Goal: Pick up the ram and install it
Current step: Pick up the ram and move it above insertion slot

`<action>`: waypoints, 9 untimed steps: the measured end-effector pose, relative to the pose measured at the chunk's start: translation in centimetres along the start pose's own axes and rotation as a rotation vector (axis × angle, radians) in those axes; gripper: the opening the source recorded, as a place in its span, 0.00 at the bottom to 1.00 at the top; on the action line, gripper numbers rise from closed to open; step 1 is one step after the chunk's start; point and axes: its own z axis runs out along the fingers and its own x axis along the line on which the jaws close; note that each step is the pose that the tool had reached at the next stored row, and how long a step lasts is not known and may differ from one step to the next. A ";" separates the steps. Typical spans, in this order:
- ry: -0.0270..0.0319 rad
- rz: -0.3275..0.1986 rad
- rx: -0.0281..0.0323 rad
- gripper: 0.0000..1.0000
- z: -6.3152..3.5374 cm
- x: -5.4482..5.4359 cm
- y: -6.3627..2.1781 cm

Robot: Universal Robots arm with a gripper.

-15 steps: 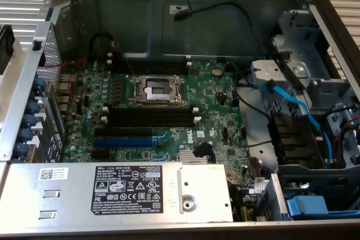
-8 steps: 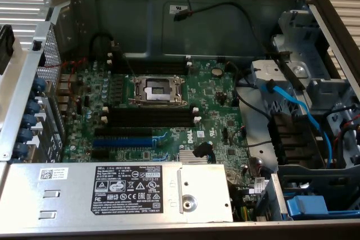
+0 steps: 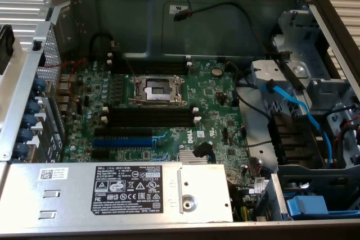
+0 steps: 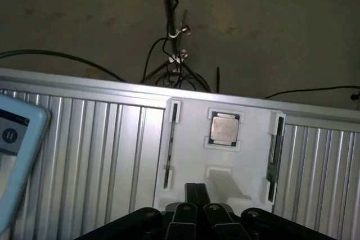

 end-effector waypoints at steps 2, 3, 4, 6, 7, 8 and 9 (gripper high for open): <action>0.0001 -0.013 0.0006 0.10 0.04 0.0 0.08; 0.0001 -0.019 0.0008 0.10 0.07 0.0 0.11; 0.0001 -0.021 0.0007 0.10 0.07 0.0 0.12; 0.0001 -0.022 0.0006 0.10 0.07 0.0 0.12; 0.0001 -0.022 0.0007 0.10 0.07 0.0 0.13; 0.0001 -0.022 0.0007 0.10 0.07 0.0 0.13; 0.0001 -0.022 0.0007 0.10 0.07 0.0 0.13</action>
